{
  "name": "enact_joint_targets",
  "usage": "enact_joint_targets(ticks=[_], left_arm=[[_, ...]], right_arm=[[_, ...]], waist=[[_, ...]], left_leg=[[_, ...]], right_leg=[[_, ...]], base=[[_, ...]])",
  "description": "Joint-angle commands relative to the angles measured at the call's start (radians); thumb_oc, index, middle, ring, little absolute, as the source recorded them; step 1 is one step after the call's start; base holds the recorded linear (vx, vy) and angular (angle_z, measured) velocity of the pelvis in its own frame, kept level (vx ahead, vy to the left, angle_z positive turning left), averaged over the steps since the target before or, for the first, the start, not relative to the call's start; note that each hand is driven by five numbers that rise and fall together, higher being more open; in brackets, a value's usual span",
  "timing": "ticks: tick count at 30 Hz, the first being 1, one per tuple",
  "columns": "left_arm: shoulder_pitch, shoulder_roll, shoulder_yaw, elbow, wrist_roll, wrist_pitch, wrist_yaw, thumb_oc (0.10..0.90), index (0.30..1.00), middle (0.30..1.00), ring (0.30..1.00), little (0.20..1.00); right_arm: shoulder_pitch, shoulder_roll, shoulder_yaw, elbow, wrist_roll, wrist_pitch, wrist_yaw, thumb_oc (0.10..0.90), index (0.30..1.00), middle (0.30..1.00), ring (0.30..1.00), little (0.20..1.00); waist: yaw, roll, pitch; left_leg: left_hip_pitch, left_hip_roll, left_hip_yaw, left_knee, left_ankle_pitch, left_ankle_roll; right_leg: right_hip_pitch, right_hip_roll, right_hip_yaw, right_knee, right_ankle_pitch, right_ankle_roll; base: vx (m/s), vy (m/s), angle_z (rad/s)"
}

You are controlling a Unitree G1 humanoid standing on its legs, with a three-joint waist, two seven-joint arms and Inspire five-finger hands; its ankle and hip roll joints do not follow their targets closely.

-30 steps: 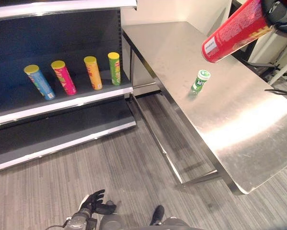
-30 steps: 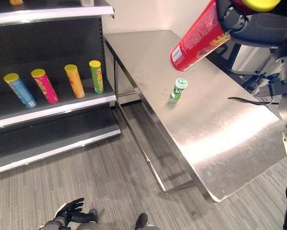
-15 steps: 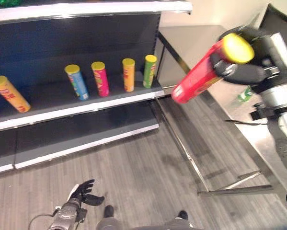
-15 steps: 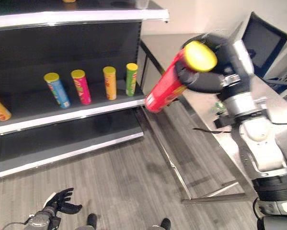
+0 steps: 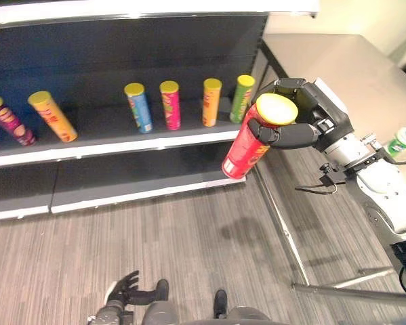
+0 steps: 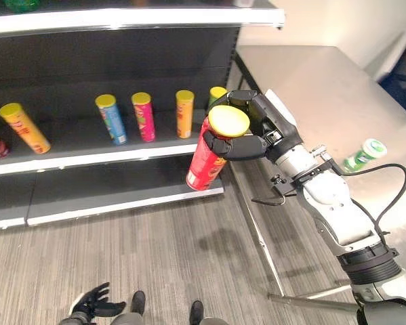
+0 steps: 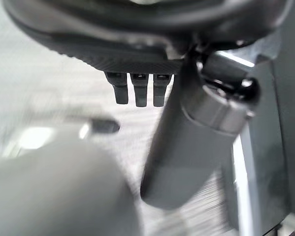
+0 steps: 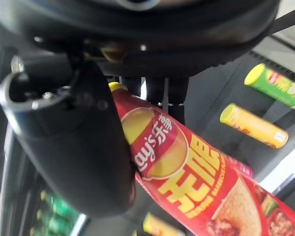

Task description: Put the goods on the table back onto the shelves and tidy them up.

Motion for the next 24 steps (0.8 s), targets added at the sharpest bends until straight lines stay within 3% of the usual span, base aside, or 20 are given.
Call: enact_joint_targets(ticks=[1,2,4,5,7,8,9,10,11,13,14,16,17,18,20,21,22,24], left_arm=[[-0.019,0.077,-0.007,-0.019,-0.015,-0.031,0.011,0.800,0.900,0.900,0.900,0.900],[-0.015,0.083,-0.003,-0.012,-0.008,-0.032,0.012,0.800,0.900,0.900,0.900,0.900],[-0.013,0.092,0.007,-0.022,-0.024,-0.033,0.021,0.800,0.900,0.900,0.900,0.900],[-0.025,0.097,0.018,-0.008,-0.035,-0.033,0.034,0.800,0.900,0.900,0.900,0.900],[-0.031,0.103,0.019,0.002,-0.027,-0.030,0.038,0.800,0.900,0.900,0.900,0.900],[-0.031,0.103,0.019,0.002,-0.027,-0.030,0.038,0.800,0.900,0.900,0.900,0.900],[-0.034,0.104,0.021,0.007,-0.027,-0.027,0.034,0.800,0.900,0.900,0.900,0.900],[-0.037,0.100,0.020,0.015,-0.008,-0.022,0.034,0.800,0.900,0.900,0.900,0.900],[-0.044,0.098,0.012,0.023,0.007,-0.024,0.036,0.800,0.900,0.900,0.900,0.900],[-0.063,0.101,-0.011,0.022,0.024,-0.024,0.037,0.800,0.900,0.900,0.900,0.900],[-0.064,0.101,-0.011,0.022,0.024,-0.024,0.037,0.800,0.900,0.900,0.900,0.900],[-0.086,0.121,-0.033,0.010,0.044,-0.023,0.035,0.800,0.900,0.900,0.900,0.900],[-0.096,0.137,-0.038,-0.004,0.045,-0.021,0.039,0.800,0.900,0.900,0.900,0.900],[-0.102,0.146,-0.040,-0.010,0.042,-0.020,0.039,0.800,0.900,0.900,0.900,0.900],[-0.129,0.158,-0.052,-0.012,0.046,-0.012,0.034,0.800,0.900,0.900,0.900,0.900],[-0.138,0.158,-0.053,-0.007,0.046,-0.011,0.031,0.800,0.900,0.900,0.900,0.900],[-0.155,0.150,-0.061,0.014,0.055,-0.010,0.029,0.800,0.900,0.900,0.900,0.900],[-0.153,0.137,-0.061,0.024,0.062,-0.012,0.027,0.800,0.900,0.900,0.900,0.900]], right_arm=[[-0.066,0.034,-0.065,-0.107,-0.031,-0.083,-0.014,0.400,0.300,0.300,0.300,0.300],[-0.060,0.042,-0.050,-0.104,-0.055,-0.079,-0.011,0.400,0.300,0.300,0.300,0.300],[-0.054,0.053,-0.041,-0.096,-0.063,-0.079,-0.015,0.400,0.300,0.300,0.300,0.300],[-0.053,0.061,-0.041,-0.075,-0.067,-0.084,-0.027,0.400,0.300,0.300,0.300,0.300],[-0.036,0.065,-0.055,-0.067,-0.074,-0.085,-0.042,0.400,0.300,0.300,0.300,0.300],[-0.035,0.065,-0.055,-0.067,-0.074,-0.085,-0.042,0.400,0.300,0.300,0.300,0.300],[-0.018,0.068,-0.065,-0.073,-0.075,-0.081,-0.042,0.400,0.300,0.300,0.300,0.300],[0.019,0.095,-0.092,-0.079,-0.079,-0.077,-0.044,0.400,0.300,0.300,0.300,0.300],[0.031,0.115,-0.099,-0.072,-0.091,-0.071,-0.045,0.400,0.300,0.300,0.300,0.300],[0.023,0.136,-0.088,-0.071,-0.121,-0.061,-0.055,0.400,0.300,0.300,0.300,0.300],[0.022,0.136,-0.088,-0.071,-0.122,-0.061,-0.055,0.400,0.300,0.300,0.300,0.300],[-0.019,0.168,-0.057,-0.062,-0.132,-0.054,-0.058,0.400,0.300,0.300,0.300,0.300],[-0.082,0.194,-0.007,-0.040,-0.148,-0.051,-0.066,0.400,0.300,0.300,0.300,0.300],[-0.093,0.203,0.010,-0.034,-0.160,-0.047,-0.066,0.400,0.300,0.300,0.300,0.300],[-0.085,0.195,0.018,-0.035,-0.180,-0.037,-0.053,0.400,0.300,0.300,0.300,0.300],[-0.074,0.192,0.011,-0.037,-0.184,-0.032,-0.050,0.400,0.300,0.300,0.300,0.300],[-0.045,0.188,-0.009,-0.039,-0.172,-0.032,-0.050,0.400,0.300,0.300,0.300,0.300],[-0.024,0.185,-0.021,-0.040,-0.168,-0.033,-0.050,0.400,0.300,0.300,0.300,0.300]], waist=[[0.012,-0.066,-0.046],[0.012,-0.069,-0.050],[0.009,-0.062,-0.054],[-0.001,-0.055,-0.060],[-0.013,-0.038,-0.073],[-0.013,-0.038,-0.073],[-0.020,-0.020,-0.085],[-0.023,0.007,-0.104],[-0.024,0.013,-0.110],[-0.019,0.005,-0.109],[-0.018,0.002,-0.108],[-0.009,-0.007,-0.100],[0.004,-0.004,-0.089],[0.004,0.001,-0.081],[-0.017,0.007,-0.065],[-0.027,0.010,-0.059],[-0.043,0.010,-0.056],[-0.049,0.003,-0.056]], left_leg=[[0.026,-0.035,0.127,0.070,-0.180,0.035],[0.025,0.038,0.120,0.050,-0.149,0.018],[0.033,0.131,0.103,-0.001,-0.083,-0.002],[0.016,0.227,0.110,-0.050,-0.009,-0.023],[-0.006,0.290,0.148,-0.083,0.045,-0.049],[-0.007,0.290,0.147,-0.083,0.045,-0.049],[-0.003,0.301,0.166,-0.088,0.047,-0.057],[0.007,0.286,0.178,-0.088,0.026,-0.077],[0.018,0.262,0.181,-0.088,0.009,-0.078],[0.036,0.207,0.189,-0.086,-0.019,-0.060],[0.038,0.203,0.191,-0.086,-0.020,-0.058],[0.054,0.140,0.213,-0.088,-0.062,-0.014],[0.071,0.104,0.254,-0.088,-0.091,0.018],[0.081,0.092,0.263,-0.088,-0.102,0.028],[0.085,0.075,0.258,-0.088,-0.110,0.044],[0.093,0.063,0.254,-0.088,-0.116,0.048],[0.098,0.043,0.244,-0.088,-0.128,0.047],[0.101,0.025,0.227,-0.088,-0.137,0.049]], right_leg=[[-0.012,-0.031,0.031,0.006,-0.050,0.059],[-0.010,-0.065,0.023,0.006,-0.049,0.065],[-0.016,-0.087,0.011,0.008,-0.063,0.073],[-0.015,-0.115,-0.001,0.007,-0.076,0.092],[0.000,-0.130,-0.014,0.006,-0.094,0.108],[0.000,-0.129,-0.014,0.006,-0.094,0.107],[0.013,-0.134,-0.022,0.006,-0.097,0.115],[0.036,-0.156,-0.033,0.006,-0.084,0.133],[0.046,-0.180,-0.035,0.006,-0.068,0.144],[0.056,-0.246,-0.031,0.017,-0.025,0.170],[0.057,-0.251,-0.030,0.017,-0.024,0.172],[0.015,-0.319,-0.019,0.103,0.023,0.176],[-0.043,-0.373,-0.047,0.201,0.073,0.169],[-0.064,-0.384,-0.061,0.254,0.078,0.162],[-0.134,-0.341,-0.019,0.341,0.083,0.144],[-0.139,-0.317,-0.018,0.332,0.075,0.152],[-0.136,-0.265,-0.037,0.263,0.028,0.137],[-0.131,-0.226,-0.026,0.180,0.017,0.138]], base=[[0.12,0.277,0.66],[0.13,0.316,0.23],[0.11,0.363,0.16],[0.15,0.435,0.28],[0.17,0.380,0.24],[0.16,0.269,0.15],[0.29,0.415,0.16],[0.40,0.581,0.11],[0.41,0.615,0.06],[0.21,0.366,0.22],[0.12,0.275,0.30],[0.09,0.428,0.07],[0.06,0.533,0.00],[0.05,0.502,-0.54],[0.10,0.351,-0.37],[0.21,0.324,0.23],[0.21,0.227,0.35],[0.17,0.081,0.40]])
